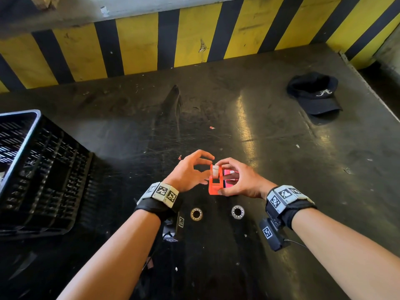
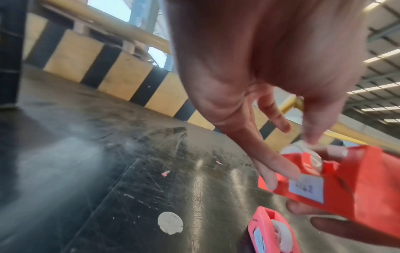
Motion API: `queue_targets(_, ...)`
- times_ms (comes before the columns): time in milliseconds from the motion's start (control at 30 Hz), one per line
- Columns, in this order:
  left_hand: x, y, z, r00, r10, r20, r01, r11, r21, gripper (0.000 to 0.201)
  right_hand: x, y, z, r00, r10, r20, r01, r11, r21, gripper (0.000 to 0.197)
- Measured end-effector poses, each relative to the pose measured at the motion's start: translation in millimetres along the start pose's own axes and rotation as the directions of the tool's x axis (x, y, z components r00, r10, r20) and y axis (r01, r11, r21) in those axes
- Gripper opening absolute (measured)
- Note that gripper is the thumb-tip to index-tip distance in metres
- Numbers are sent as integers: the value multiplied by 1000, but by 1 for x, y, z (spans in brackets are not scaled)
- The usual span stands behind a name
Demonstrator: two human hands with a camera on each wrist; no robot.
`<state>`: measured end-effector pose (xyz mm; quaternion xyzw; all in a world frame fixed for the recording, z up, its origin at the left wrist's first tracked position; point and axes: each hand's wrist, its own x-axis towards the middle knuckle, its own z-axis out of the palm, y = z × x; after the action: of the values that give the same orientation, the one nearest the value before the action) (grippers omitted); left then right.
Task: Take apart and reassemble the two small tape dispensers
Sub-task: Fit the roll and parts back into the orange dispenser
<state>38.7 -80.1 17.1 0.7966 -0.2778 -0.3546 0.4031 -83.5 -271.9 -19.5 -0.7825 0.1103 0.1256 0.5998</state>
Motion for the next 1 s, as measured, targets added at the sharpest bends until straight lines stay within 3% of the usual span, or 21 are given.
queue_targets(267, 3, 5, 6, 996, 63, -63, -49, 978, 203, 32, 0, 2, 2, 1000, -5, -8, 5, 1000, 4, 83)
queue_targets(533, 5, 4, 8, 995, 54, -81, -33, 970, 243, 11, 2, 6, 4, 1000, 2, -14, -2, 1000, -13, 83)
queue_targets(733, 2, 3, 3, 997, 18, 70, -23, 998, 65, 7, 2, 13, 2, 1000, 17, -25, -16, 1000, 24, 84)
queue_targets(900, -7, 8, 1, 979, 62, 196, -75, 996, 58, 3, 4, 17, 3, 999, 43, -6, -43, 998, 48, 86)
queue_targets(1000, -10, 4, 1, 975, 43, 220, -47, 999, 12, 5, 5, 17, 3, 998, 58, -15, -58, 997, 55, 85)
